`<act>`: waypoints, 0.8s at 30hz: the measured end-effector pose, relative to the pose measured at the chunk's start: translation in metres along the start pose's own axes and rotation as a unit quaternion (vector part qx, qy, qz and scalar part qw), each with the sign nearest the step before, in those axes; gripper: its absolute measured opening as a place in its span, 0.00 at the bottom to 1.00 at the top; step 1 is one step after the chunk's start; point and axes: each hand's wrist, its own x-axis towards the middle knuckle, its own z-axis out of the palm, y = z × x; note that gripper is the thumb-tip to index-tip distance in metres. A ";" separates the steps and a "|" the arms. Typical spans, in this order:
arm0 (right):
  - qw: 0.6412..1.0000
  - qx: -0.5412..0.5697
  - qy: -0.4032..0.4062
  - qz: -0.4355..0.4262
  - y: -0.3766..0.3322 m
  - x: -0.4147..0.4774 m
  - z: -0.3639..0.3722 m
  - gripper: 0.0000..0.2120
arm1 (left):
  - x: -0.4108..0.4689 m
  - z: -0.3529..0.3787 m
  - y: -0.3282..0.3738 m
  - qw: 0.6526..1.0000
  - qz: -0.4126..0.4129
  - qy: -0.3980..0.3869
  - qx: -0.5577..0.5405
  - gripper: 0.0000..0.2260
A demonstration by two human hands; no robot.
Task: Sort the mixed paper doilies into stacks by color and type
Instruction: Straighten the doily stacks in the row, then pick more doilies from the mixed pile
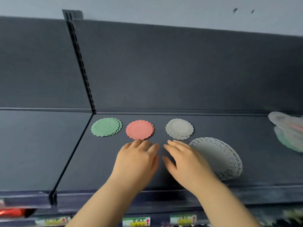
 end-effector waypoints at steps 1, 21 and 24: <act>1.000 0.003 0.001 0.006 0.012 -0.016 -0.008 0.22 | -0.002 0.000 0.022 1.000 0.006 0.001 -0.007 0.08; 0.985 0.030 0.060 0.158 0.200 -0.233 -0.079 0.14 | 0.019 0.042 0.297 0.988 0.116 -0.020 -0.098 0.13; 0.985 0.032 0.066 0.157 0.221 -0.217 -0.074 0.15 | 0.047 0.057 0.299 0.989 0.101 -0.021 -0.105 0.15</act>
